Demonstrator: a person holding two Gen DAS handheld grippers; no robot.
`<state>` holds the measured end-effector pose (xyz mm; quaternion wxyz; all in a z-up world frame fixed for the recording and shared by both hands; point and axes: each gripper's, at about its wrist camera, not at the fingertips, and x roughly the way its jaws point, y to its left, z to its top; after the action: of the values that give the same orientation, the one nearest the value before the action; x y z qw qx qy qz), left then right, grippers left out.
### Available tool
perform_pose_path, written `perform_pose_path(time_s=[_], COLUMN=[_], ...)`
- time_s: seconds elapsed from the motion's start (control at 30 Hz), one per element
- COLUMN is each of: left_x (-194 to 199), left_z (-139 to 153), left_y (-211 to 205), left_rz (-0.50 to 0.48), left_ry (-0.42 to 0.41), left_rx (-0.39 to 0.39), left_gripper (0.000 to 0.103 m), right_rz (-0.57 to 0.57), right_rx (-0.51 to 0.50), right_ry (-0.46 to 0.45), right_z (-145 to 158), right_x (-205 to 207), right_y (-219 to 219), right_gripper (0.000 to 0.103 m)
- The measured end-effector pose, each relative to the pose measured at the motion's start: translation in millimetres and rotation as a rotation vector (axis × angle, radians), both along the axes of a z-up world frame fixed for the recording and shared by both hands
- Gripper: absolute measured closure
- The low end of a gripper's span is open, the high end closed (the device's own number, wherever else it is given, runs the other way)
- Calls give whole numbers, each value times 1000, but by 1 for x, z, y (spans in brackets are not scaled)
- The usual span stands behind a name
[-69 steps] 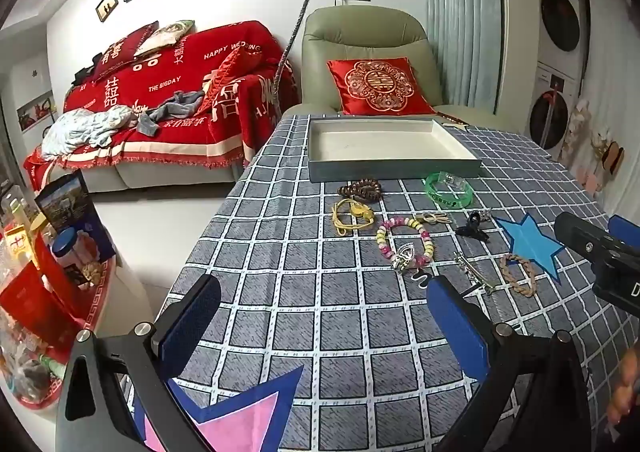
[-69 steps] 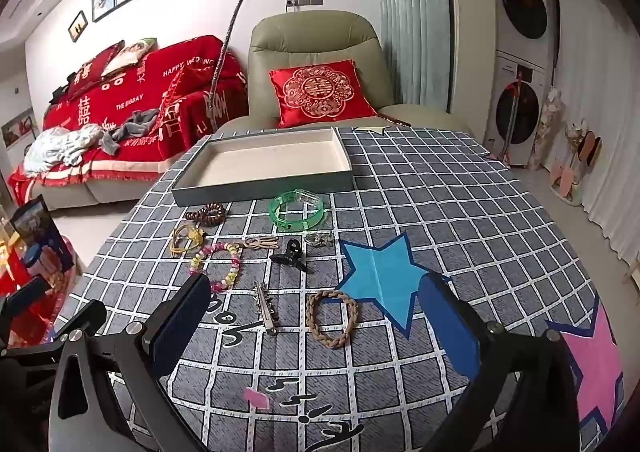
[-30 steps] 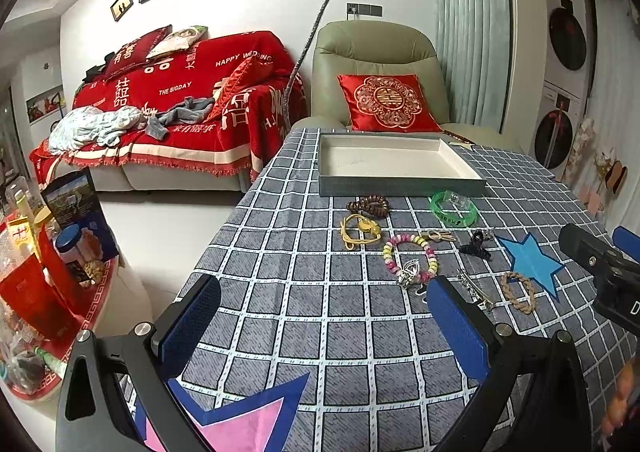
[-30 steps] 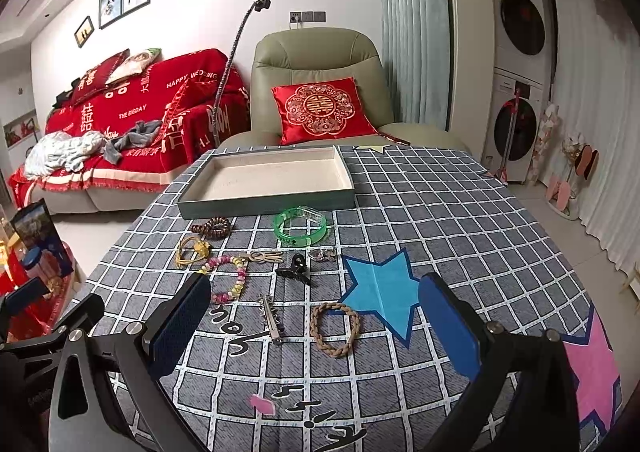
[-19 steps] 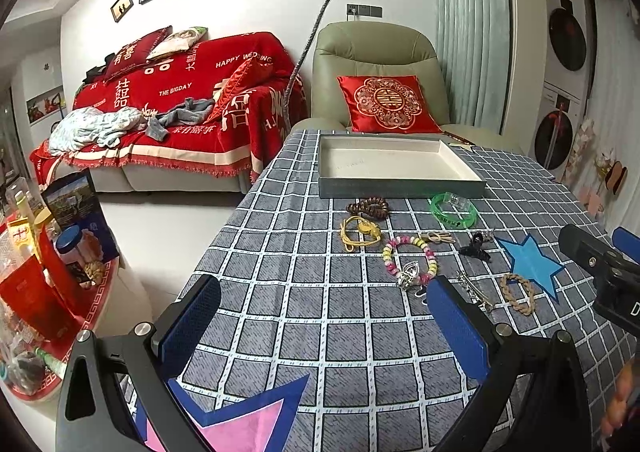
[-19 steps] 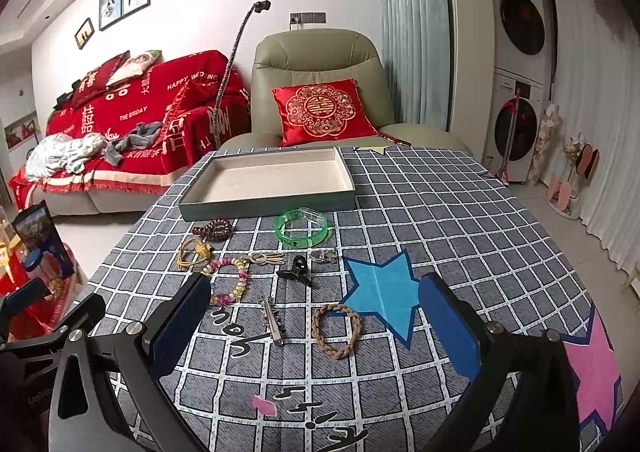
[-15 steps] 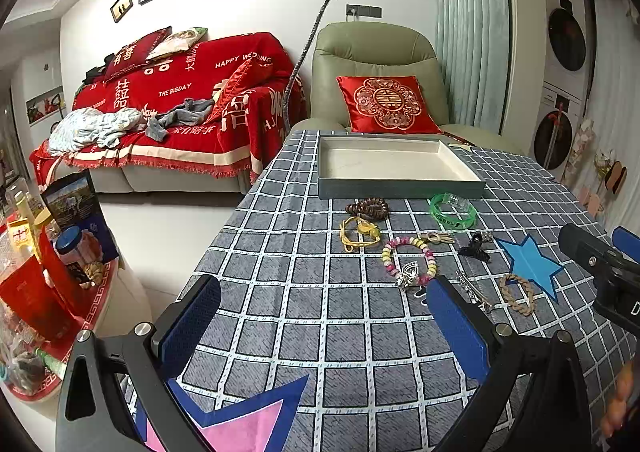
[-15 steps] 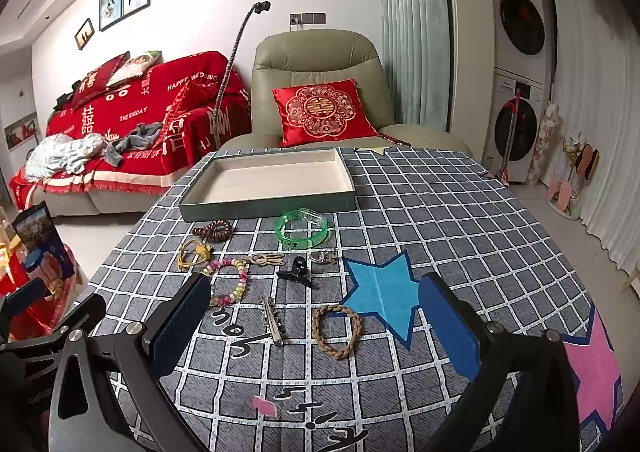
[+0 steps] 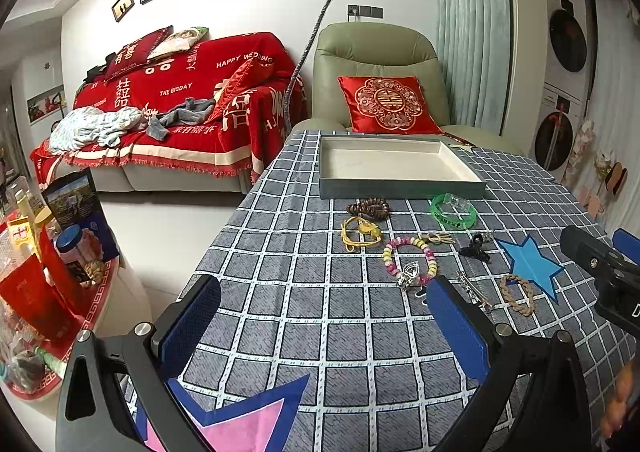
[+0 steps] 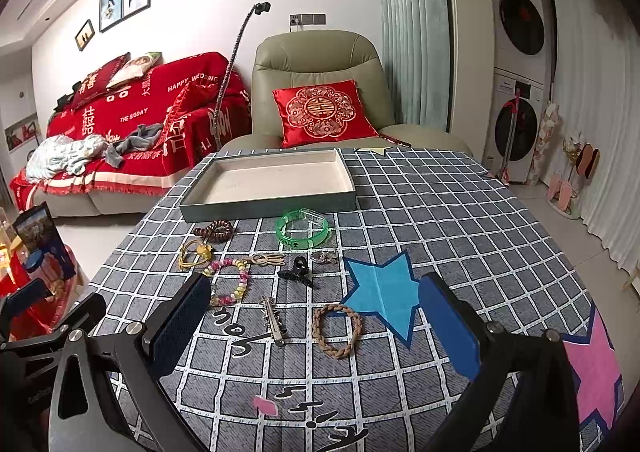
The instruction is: Organize jewelry
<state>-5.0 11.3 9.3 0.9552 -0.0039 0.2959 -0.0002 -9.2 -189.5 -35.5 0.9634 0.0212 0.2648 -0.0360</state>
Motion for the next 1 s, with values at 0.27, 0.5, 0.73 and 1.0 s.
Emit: perform_pose_path(time_s=[0.27,0.5,0.73,1.0], left_x=[-1,-2,-2,-2], left_z=[2,3,3,3], left_y=[1,1,1,2], left_rz=[5,6,6,6], left_ry=[-4,-6,-5,-6], left_rx=[-2,-2,-2,-3], left_gripper=[0,0,0,0], right_rz=[1,0,0,0], right_rx=[1,1,2,3], right_ry=[0,-1,-2,-2], right_z=[0,0,1,0], right_x=[0,-1,-1,-1], right_y=[0,0,0,0], right_gripper=[0,0,0,0])
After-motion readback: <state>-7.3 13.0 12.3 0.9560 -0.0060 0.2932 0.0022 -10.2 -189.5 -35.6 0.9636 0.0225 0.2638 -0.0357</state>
